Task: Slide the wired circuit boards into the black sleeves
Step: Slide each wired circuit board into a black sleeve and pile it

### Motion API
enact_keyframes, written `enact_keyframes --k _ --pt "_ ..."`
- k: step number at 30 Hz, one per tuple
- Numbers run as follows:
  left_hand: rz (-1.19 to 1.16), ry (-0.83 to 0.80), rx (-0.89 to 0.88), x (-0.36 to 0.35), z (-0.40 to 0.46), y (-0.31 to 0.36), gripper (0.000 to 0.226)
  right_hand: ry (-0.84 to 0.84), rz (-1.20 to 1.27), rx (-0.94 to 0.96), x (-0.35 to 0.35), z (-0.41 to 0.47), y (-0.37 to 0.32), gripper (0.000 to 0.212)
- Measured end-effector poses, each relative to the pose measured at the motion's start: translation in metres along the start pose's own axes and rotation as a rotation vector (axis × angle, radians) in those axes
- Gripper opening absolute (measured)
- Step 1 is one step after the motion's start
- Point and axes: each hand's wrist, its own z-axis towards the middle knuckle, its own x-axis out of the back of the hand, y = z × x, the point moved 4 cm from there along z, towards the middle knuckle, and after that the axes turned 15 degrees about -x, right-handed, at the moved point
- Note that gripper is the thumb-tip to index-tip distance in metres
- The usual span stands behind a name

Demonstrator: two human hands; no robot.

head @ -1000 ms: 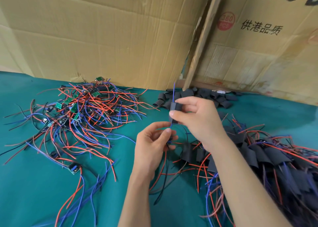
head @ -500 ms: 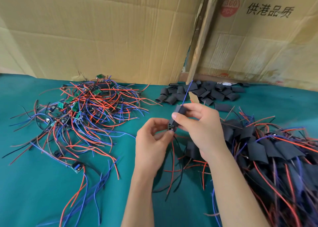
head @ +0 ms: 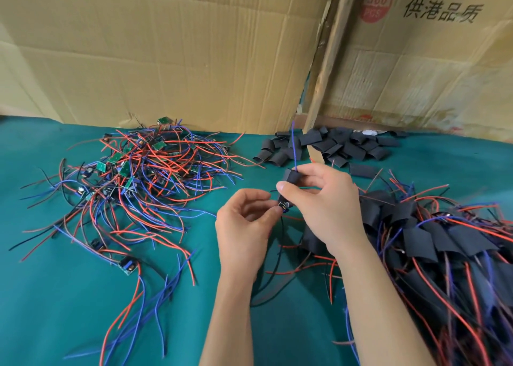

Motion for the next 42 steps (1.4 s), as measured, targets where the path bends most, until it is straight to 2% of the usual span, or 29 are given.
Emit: enact_keyframes --k 4,8,16,20,27,29,33,35,37,42 --pt "-0.03 0.035 0.003 0.002 0.001 -0.001 0.025 -0.025 0.128 -0.084 0.002 0.003 0.005 0.028" --pt "-0.05 0.074 0.001 0.003 0.001 -0.001 0.025 -0.023 0.142 -0.08 0.0 0.003 0.006 0.031" --pt "-0.064 0.105 -0.02 0.005 0.002 -0.002 0.025 -0.061 0.166 -0.141 -0.01 0.0 0.01 0.022" --pt "0.062 0.128 -0.04 0.006 0.0 -0.004 0.021 -0.113 0.184 -0.197 -0.014 -0.002 0.012 0.018" --pt "0.076 0.001 -0.057 -0.002 0.0 -0.001 0.011 -0.346 0.474 -0.423 -0.013 -0.01 0.009 0.017" --pt "0.019 -0.033 -0.054 -0.004 0.001 0.001 0.015 -0.339 0.475 -0.411 -0.008 -0.012 0.005 0.017" --pt "-0.221 -0.231 0.015 -0.01 -0.002 0.007 0.018 -0.218 0.479 -0.357 0.017 -0.012 -0.006 0.016" --pt "-0.207 -0.228 0.045 -0.011 -0.003 0.004 0.01 -0.139 0.331 -0.293 0.043 -0.013 -0.016 0.019" --pt "-0.193 -0.155 0.081 -0.01 -0.002 0.0 0.003 -0.118 0.054 -0.239 0.072 -0.018 -0.028 0.024" --pt "-0.195 -0.039 0.118 -0.007 0.001 -0.005 0.014 -0.077 -0.764 -0.292 0.126 -0.033 -0.052 0.075"
